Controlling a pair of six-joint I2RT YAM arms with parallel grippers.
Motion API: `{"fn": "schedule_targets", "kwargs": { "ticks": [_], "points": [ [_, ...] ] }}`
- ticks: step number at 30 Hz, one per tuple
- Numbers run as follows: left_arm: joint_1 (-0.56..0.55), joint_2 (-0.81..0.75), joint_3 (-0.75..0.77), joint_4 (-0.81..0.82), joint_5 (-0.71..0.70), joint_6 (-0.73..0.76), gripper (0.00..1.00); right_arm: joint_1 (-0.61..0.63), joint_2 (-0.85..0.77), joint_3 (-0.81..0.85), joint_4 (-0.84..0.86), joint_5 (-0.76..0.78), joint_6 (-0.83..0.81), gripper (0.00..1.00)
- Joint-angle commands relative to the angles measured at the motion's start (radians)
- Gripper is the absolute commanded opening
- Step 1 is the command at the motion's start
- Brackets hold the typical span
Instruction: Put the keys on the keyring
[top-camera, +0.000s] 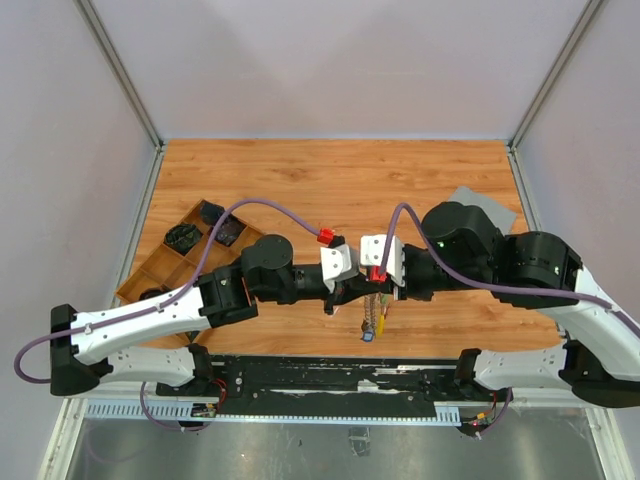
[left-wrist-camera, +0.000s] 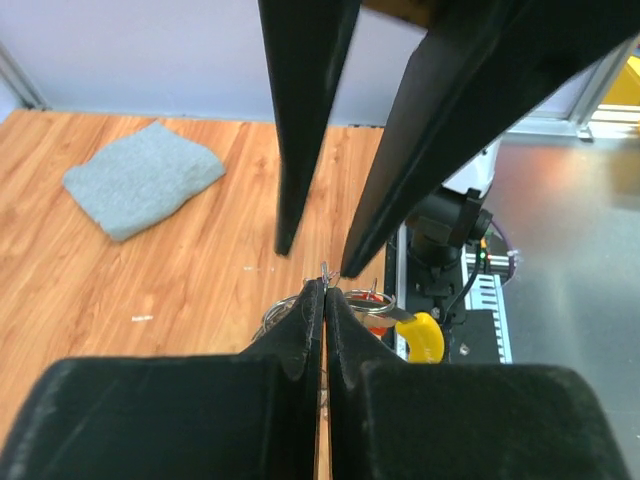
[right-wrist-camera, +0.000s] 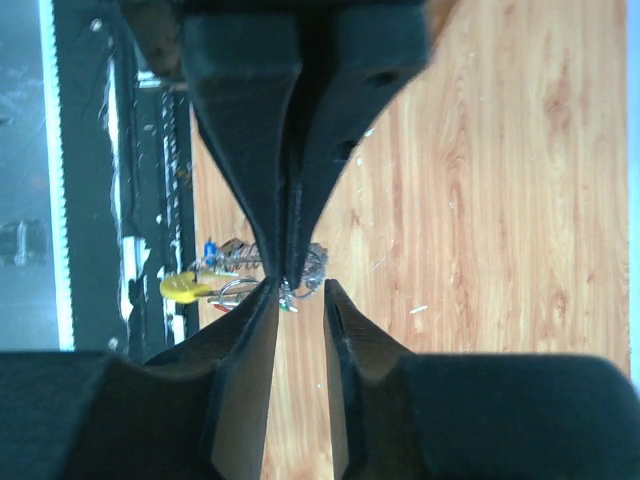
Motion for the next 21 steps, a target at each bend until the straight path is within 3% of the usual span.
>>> {"fn": "schedule_targets", "kwargs": {
  "ticks": [1, 5, 12, 18, 21],
  "points": [
    [-0.009, -0.057, -0.057, 0.093, -0.071, -0.046, 0.01, 0.012, -0.061, -0.030, 0.159, 0.111, 0.070, 0.31],
    [-0.008, -0.115, -0.123, 0.192, -0.108, -0.103, 0.00, 0.013, -0.112, -0.059, 0.239, 0.184, 0.114, 0.34],
    [-0.008, -0.215, -0.227, 0.355, -0.160, -0.196, 0.00, 0.011, -0.173, -0.163, 0.282, 0.155, 0.167, 0.35],
    [-0.007, -0.273, -0.264, 0.435, -0.121, -0.232, 0.01, 0.012, -0.252, -0.278, 0.395, -0.008, 0.183, 0.33],
    [-0.007, -0.276, -0.261, 0.441, -0.103, -0.234, 0.00, 0.013, -0.276, -0.323, 0.441, -0.045, 0.172, 0.37]
  ]
}}
